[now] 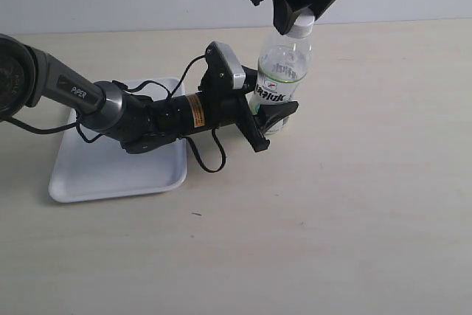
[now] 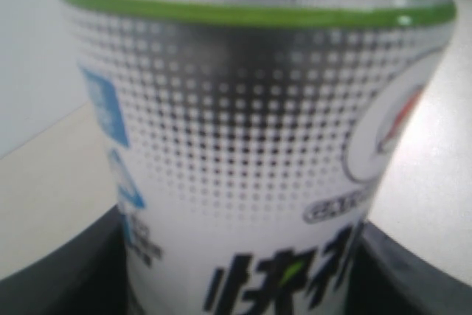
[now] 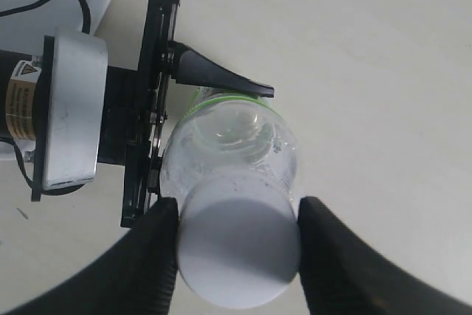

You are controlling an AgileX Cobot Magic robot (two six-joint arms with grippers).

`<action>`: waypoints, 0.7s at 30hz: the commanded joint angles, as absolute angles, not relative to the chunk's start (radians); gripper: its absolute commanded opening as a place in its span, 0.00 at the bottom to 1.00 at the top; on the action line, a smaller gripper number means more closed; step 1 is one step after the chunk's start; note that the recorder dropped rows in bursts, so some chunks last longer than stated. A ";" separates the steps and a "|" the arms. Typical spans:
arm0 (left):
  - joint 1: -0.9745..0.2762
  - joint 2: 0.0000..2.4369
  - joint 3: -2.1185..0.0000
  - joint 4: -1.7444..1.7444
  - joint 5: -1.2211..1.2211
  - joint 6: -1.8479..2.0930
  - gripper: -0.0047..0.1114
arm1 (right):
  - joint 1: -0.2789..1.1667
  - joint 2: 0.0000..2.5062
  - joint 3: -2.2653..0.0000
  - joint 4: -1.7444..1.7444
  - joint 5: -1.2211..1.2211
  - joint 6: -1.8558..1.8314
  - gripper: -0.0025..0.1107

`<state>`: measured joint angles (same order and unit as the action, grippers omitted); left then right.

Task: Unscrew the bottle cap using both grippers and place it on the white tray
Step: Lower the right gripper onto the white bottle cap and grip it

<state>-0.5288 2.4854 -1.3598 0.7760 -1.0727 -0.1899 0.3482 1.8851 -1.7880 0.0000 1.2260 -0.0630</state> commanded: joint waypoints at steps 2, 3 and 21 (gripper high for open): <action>-0.532 2.474 -1.363 0.782 -1.067 -0.185 0.47 | 0.350 1.882 -1.794 0.008 1.221 -0.130 0.02; -0.532 2.474 -1.363 0.782 -1.067 -0.185 0.47 | 0.350 1.882 -1.794 0.008 1.221 -0.144 0.02; -0.532 2.474 -1.363 0.782 -1.067 -0.187 0.47 | 0.350 1.882 -1.794 0.027 1.221 -0.550 0.02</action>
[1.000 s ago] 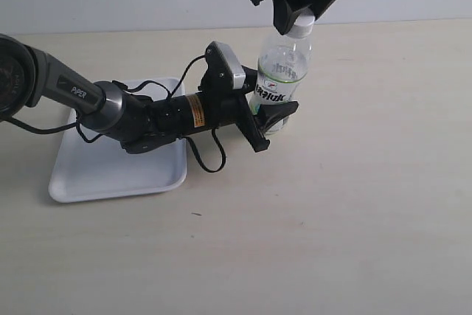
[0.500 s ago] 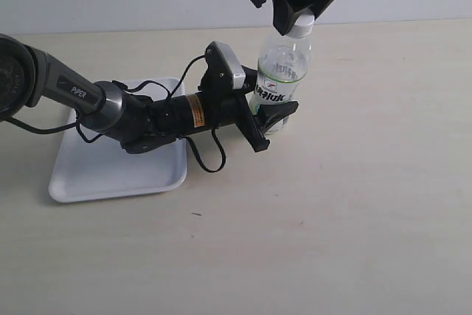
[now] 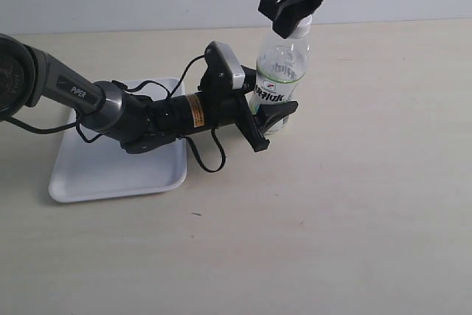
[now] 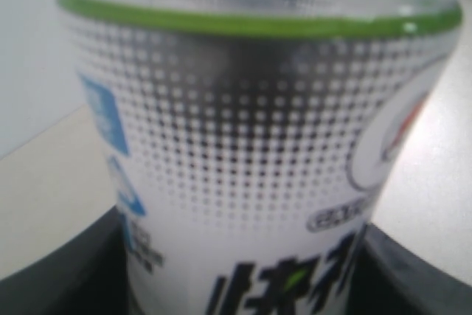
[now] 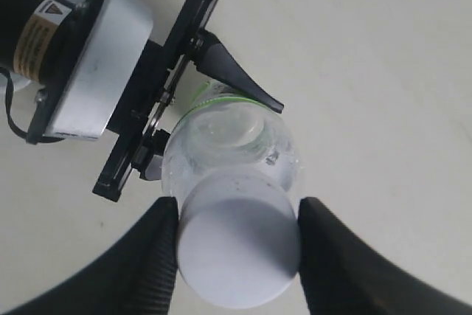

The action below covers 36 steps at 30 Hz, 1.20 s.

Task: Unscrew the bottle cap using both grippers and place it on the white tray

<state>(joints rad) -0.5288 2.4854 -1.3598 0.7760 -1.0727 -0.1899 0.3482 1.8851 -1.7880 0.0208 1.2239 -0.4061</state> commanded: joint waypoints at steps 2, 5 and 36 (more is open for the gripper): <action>-0.532 2.474 -1.363 0.782 -1.067 -0.187 0.47 | 0.350 1.882 -1.794 0.027 1.221 -0.629 0.02; -0.532 2.474 -1.363 0.782 -1.067 -0.187 0.47 | 0.350 1.882 -1.794 0.027 1.221 -0.715 0.02; -0.532 2.474 -1.363 0.789 -1.067 -0.187 0.47 | 0.350 1.882 -1.794 0.025 1.197 -1.441 0.02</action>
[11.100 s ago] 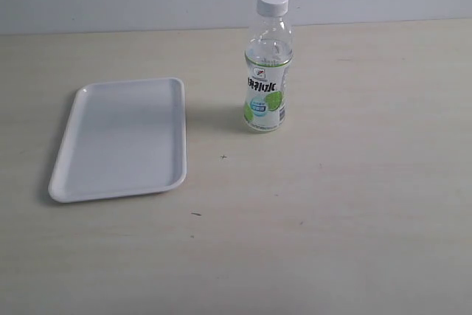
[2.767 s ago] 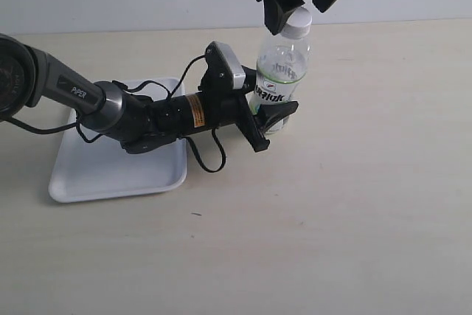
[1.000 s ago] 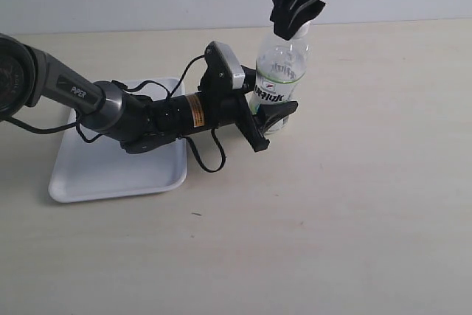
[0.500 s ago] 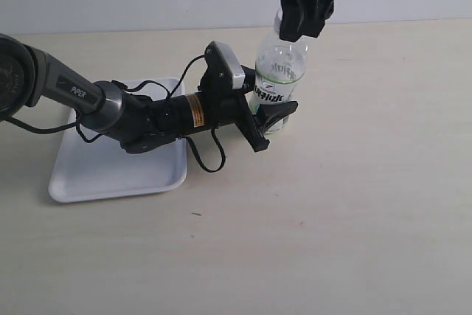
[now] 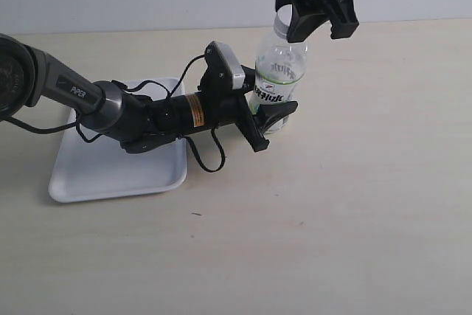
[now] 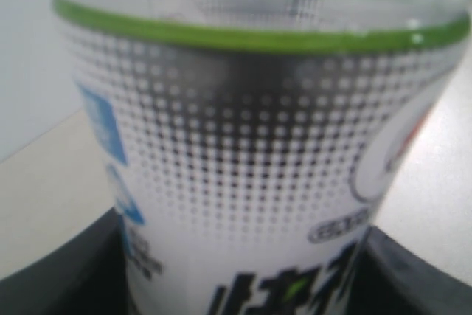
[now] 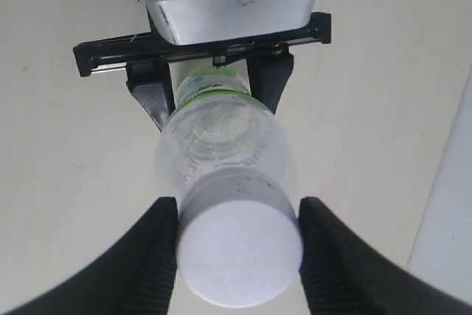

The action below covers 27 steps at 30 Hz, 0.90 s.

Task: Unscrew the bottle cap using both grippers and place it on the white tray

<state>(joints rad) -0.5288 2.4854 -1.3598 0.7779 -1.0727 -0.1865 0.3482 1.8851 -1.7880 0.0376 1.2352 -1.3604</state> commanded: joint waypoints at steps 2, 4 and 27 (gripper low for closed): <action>-0.532 2.474 -1.363 0.789 -1.067 -0.187 0.47 | 0.350 1.882 -1.794 0.025 1.194 -1.486 0.02; -0.532 2.474 -1.363 0.791 -1.067 -0.187 0.47 | 0.350 1.882 -1.794 0.025 1.194 -1.529 0.02; -0.532 2.474 -1.363 0.809 -1.067 -0.187 0.47 | 0.350 1.884 -1.794 0.034 1.195 -2.105 0.02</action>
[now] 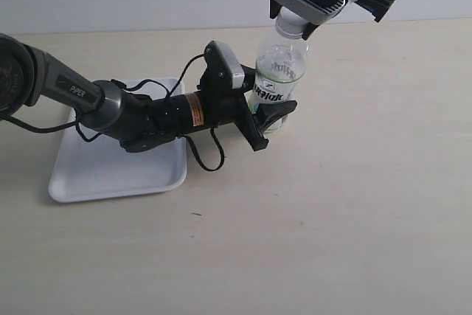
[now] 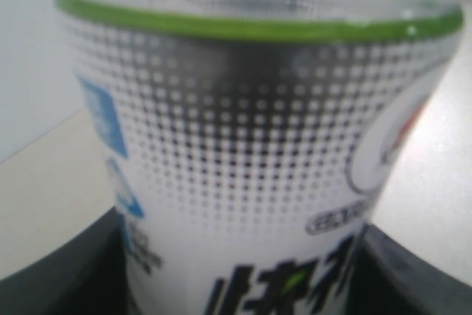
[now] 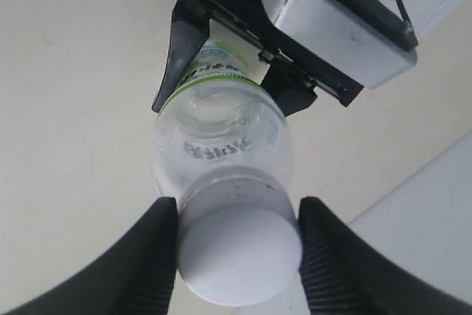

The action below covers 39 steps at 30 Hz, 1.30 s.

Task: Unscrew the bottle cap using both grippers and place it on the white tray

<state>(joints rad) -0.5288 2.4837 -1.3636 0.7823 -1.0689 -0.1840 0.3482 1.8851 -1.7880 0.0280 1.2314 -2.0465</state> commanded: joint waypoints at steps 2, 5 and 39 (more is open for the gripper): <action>-0.532 2.474 -1.363 0.809 -1.067 -0.187 0.47 | 0.350 1.884 -1.792 0.036 1.195 -2.106 0.02; -0.532 2.474 -1.363 0.809 -1.067 -0.187 0.47 | 0.350 1.886 -1.792 0.052 1.195 -2.099 0.02; -0.532 2.474 -1.363 0.807 -1.067 -0.187 0.47 | 0.350 1.870 -1.792 0.061 1.221 -0.674 0.68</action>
<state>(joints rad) -0.5288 2.4837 -1.3636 0.7941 -1.0711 -0.1864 0.3482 1.8795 -1.7880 0.0622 1.2178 -0.8703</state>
